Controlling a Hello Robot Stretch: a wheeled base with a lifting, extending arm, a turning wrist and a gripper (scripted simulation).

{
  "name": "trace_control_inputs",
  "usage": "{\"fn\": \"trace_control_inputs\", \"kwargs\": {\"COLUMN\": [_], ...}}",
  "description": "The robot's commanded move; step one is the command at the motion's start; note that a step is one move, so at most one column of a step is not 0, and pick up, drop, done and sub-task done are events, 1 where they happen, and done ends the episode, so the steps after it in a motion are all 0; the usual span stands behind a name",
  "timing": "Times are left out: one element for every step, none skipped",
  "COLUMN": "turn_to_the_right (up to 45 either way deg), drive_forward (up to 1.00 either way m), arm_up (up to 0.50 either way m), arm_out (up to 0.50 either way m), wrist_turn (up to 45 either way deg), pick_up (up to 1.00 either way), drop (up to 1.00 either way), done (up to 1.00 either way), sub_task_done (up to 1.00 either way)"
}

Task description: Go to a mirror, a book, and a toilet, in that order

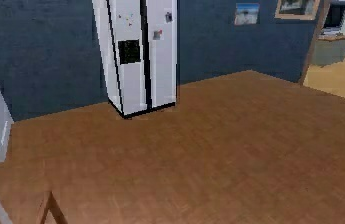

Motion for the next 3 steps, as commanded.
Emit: {"fn": "trace_control_inputs", "kwargs": {"turn_to_the_right": [-45.0, -15.0, 0.0], "drive_forward": [0.0, 0.0, 0.0], "arm_up": [0.0, 0.0, 0.0], "arm_out": [0.0, 0.0, 0.0], "wrist_turn": [0.0, 0.0, 0.0], "pick_up": [0.0, 0.0, 0.0], "drop": [0.0, 0.0, 0.0], "done": [0.0, 0.0, 0.0], "sub_task_done": [0.0, 0.0, 1.0]}}
